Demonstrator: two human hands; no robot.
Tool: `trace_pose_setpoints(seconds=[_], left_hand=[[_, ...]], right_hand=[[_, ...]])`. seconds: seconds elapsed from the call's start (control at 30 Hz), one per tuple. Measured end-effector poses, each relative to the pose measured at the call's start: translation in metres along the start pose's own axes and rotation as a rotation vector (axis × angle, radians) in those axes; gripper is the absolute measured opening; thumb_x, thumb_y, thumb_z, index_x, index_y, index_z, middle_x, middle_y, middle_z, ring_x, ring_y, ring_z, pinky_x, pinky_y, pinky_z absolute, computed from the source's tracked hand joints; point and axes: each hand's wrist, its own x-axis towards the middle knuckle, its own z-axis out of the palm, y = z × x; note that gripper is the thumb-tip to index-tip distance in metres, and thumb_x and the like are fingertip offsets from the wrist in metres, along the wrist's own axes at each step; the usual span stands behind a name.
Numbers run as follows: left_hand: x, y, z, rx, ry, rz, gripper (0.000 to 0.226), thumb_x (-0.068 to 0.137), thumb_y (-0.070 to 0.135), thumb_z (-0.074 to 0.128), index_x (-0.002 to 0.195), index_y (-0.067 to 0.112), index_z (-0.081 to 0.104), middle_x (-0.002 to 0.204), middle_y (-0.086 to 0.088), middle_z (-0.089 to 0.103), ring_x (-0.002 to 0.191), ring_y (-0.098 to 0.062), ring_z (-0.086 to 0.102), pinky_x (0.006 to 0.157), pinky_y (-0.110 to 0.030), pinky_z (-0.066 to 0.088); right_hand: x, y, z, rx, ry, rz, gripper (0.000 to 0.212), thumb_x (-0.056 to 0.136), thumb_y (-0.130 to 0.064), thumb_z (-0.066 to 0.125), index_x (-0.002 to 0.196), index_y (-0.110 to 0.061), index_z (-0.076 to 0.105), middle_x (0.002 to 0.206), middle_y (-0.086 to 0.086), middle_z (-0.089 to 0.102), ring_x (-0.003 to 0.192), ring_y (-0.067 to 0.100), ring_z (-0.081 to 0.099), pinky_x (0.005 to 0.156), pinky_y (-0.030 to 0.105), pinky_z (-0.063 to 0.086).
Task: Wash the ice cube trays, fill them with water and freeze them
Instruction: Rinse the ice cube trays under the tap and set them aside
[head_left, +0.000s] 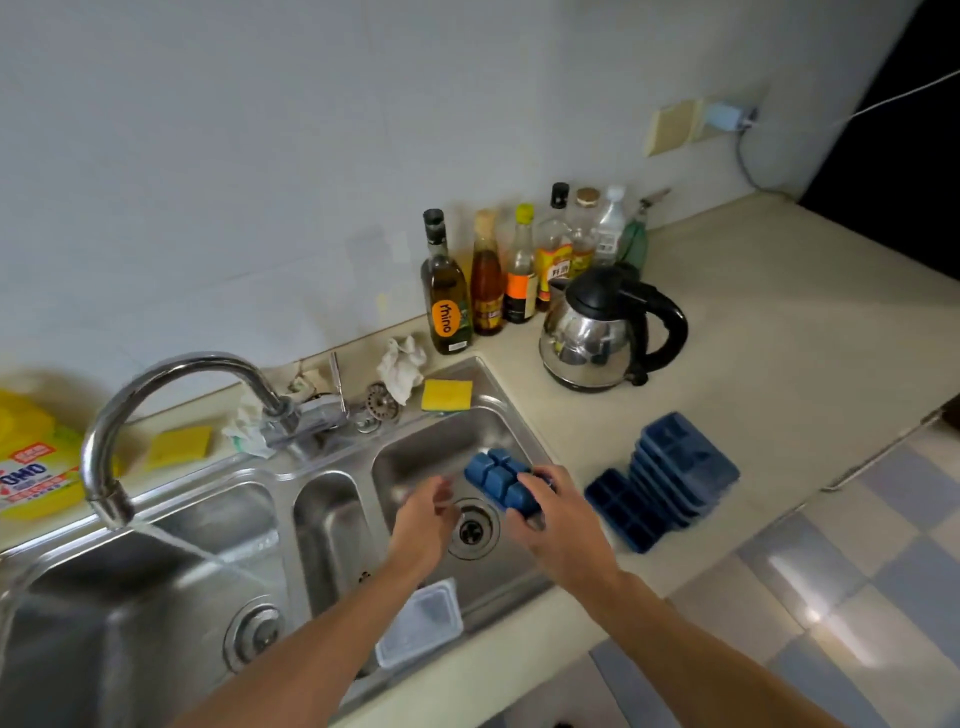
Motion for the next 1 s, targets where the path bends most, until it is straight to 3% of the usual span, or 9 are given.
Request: trace_pose_setpoints(seconds=[0.1,0.17,0.3,0.4,0.53,0.63,0.77,0.9,1.0], left_hand=[[-0.001,0.021,0.023,-0.035,-0.043,-0.009,0.045,0.095,0.005,0.064,0.138,0.017,0.054,0.12,0.001,0.064,0.103,-0.015,0.064,0.079,-0.022,0.052],[0.002,0.033,0.034,-0.057,-0.071,0.005,0.041,0.096,0.011,0.064,0.134,0.021,0.054,0.116,0.006,0.066,0.105,-0.013,0.065,0.082,-0.028,0.053],[0.019,0.059,0.05,-0.092,-0.097,0.027,0.012,0.097,0.017,0.063,0.109,0.02,0.063,0.102,0.003,0.071,0.095,-0.018,0.069,0.089,-0.043,0.058],[0.033,0.073,0.062,-0.141,-0.16,0.016,0.007,0.098,0.011,0.061,0.103,0.014,0.064,0.093,-0.006,0.073,0.084,-0.026,0.072,0.08,-0.044,0.06],[0.044,0.084,0.079,-0.152,-0.251,-0.022,0.007,0.098,0.006,0.058,0.102,0.008,0.064,0.092,-0.011,0.073,0.078,-0.025,0.074,0.074,-0.04,0.063],[0.048,0.087,0.094,-0.127,-0.294,-0.031,0.006,0.098,0.007,0.059,0.101,0.008,0.064,0.093,-0.01,0.074,0.073,-0.018,0.075,0.065,-0.027,0.061],[0.048,0.096,0.117,-0.113,-0.34,-0.022,0.005,0.099,0.008,0.06,0.101,0.008,0.064,0.09,-0.011,0.074,0.071,-0.02,0.075,0.067,-0.031,0.063],[0.044,0.103,0.132,-0.094,-0.357,-0.015,0.004,0.099,0.008,0.059,0.098,0.011,0.063,0.087,-0.009,0.073,0.066,-0.014,0.074,0.057,-0.019,0.057],[0.045,0.104,0.138,-0.071,-0.373,-0.033,0.009,0.1,0.005,0.058,0.104,0.011,0.062,0.09,-0.006,0.073,0.073,-0.017,0.075,0.06,-0.019,0.057]], right_hand=[[-0.002,0.017,-0.017,0.367,0.018,0.158,0.026,0.094,-0.039,0.065,0.113,-0.022,0.061,0.104,-0.007,0.065,0.082,0.008,0.063,0.077,0.038,0.059],[0.001,0.026,-0.028,0.675,0.015,0.349,0.024,0.096,-0.035,0.066,0.109,-0.018,0.055,0.099,0.003,0.07,0.069,0.02,0.071,0.071,0.05,0.062],[0.004,0.046,-0.047,1.075,0.026,0.615,0.029,0.104,-0.034,0.058,0.113,-0.007,0.052,0.103,0.025,0.071,0.071,0.045,0.073,0.075,0.061,0.061],[0.0,0.057,-0.053,1.222,0.038,0.685,0.033,0.107,-0.035,0.051,0.121,-0.004,0.056,0.111,0.028,0.07,0.078,0.043,0.073,0.076,0.056,0.062],[-0.013,0.069,-0.053,1.263,0.034,0.706,0.038,0.106,-0.041,0.051,0.119,-0.006,0.061,0.108,0.029,0.071,0.078,0.041,0.071,0.076,0.052,0.063],[-0.021,0.081,-0.053,1.164,0.098,0.806,0.04,0.102,-0.045,0.058,0.111,-0.007,0.065,0.088,0.018,0.069,0.059,0.029,0.064,0.062,0.039,0.059],[-0.031,0.097,-0.053,1.149,0.233,0.901,0.03,0.1,-0.031,0.065,0.106,-0.002,0.066,0.063,0.007,0.061,0.049,0.024,0.058,0.054,0.033,0.054],[-0.04,0.107,-0.056,1.13,0.298,0.92,0.022,0.101,-0.022,0.063,0.108,-0.001,0.064,0.083,0.016,0.063,0.055,0.024,0.062,0.056,0.032,0.056],[-0.044,0.109,-0.061,1.137,0.28,0.924,0.019,0.102,-0.017,0.062,0.11,-0.001,0.062,0.09,0.019,0.064,0.06,0.025,0.064,0.058,0.033,0.057]])
